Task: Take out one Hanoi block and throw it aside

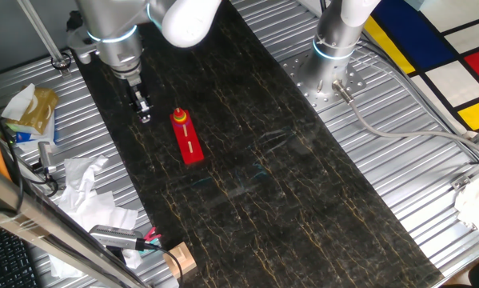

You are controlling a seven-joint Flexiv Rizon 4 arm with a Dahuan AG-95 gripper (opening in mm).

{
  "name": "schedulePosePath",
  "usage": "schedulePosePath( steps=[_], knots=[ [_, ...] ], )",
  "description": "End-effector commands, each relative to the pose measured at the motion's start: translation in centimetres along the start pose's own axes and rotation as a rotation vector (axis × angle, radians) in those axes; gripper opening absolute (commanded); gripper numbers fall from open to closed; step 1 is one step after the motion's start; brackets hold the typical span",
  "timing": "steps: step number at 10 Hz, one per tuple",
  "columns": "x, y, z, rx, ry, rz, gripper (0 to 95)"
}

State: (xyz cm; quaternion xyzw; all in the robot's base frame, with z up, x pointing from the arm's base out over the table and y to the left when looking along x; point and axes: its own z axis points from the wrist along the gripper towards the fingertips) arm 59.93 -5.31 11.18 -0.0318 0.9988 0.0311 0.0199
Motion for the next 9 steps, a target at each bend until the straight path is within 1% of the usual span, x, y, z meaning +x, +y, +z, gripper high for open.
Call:
schedulePosePath(
  steps=[1, 2, 4, 6, 9],
  knots=[
    [-0.6, 0.0, 0.2, 0.003, -0.013, -0.005, 0.0],
    [-0.7, 0.1, 0.3, 0.003, -0.018, -0.006, 0.0],
    [-1.1, 0.1, 0.5, 0.005, -0.037, -0.013, 0.0],
    [-1.4, 0.2, 0.9, 0.006, -0.047, -0.015, 0.0],
    [-1.7, 0.2, 1.3, 0.005, -0.046, -0.018, 0.0]
  ],
)
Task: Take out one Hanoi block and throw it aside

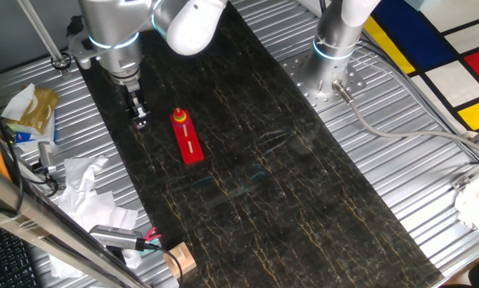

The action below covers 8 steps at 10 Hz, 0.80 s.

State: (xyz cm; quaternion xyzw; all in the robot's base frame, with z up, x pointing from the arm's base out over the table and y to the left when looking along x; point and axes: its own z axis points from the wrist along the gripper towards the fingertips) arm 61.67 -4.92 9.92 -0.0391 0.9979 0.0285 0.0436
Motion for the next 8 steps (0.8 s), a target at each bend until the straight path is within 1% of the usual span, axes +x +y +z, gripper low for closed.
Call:
schedulePosePath(
  steps=[1, 6, 8],
  knots=[
    [-0.01, 0.02, 0.11, -0.002, 0.001, -0.002, 0.0],
    [-0.25, 0.08, 0.83, -0.002, 0.006, -0.004, 0.0],
    [-0.27, 0.09, 0.92, -0.001, 0.009, -0.005, 0.0]
  ],
)
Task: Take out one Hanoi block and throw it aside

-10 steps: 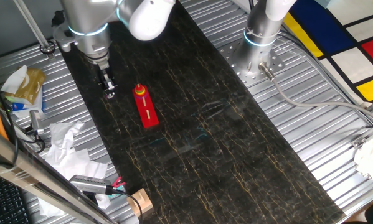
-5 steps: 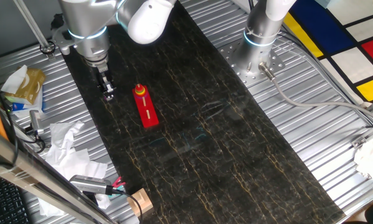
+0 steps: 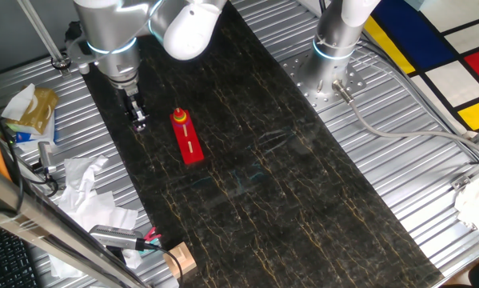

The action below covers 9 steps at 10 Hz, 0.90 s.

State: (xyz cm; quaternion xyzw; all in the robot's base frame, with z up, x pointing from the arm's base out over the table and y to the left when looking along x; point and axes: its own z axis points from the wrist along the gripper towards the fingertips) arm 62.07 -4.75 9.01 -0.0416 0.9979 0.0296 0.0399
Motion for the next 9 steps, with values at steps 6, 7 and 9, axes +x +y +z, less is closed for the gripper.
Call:
schedulePosePath(
  steps=[6, 7, 9],
  knots=[
    [-0.03, 0.08, 0.68, 0.001, 0.005, 0.003, 0.0],
    [-0.04, 0.08, 0.67, 0.001, 0.006, 0.002, 0.0],
    [-0.05, 0.14, 0.71, 0.000, 0.008, 0.002, 0.0]
  ],
)
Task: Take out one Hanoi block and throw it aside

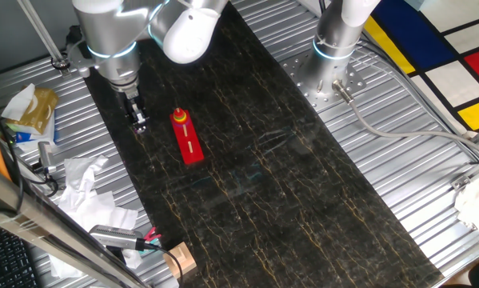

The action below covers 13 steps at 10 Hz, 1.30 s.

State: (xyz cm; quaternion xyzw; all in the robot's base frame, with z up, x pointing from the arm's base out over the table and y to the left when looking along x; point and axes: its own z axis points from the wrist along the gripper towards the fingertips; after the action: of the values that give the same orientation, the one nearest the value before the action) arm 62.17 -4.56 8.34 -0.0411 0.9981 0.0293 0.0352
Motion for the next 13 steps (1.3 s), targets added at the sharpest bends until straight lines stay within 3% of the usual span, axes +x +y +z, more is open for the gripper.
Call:
schedulePosePath(
  steps=[1, 13],
  knots=[
    [0.0, 0.0, 0.0, 0.000, 0.000, 0.000, 0.0],
    [0.4, 1.3, 1.2, 0.007, -0.007, 0.013, 0.0]
  ],
)
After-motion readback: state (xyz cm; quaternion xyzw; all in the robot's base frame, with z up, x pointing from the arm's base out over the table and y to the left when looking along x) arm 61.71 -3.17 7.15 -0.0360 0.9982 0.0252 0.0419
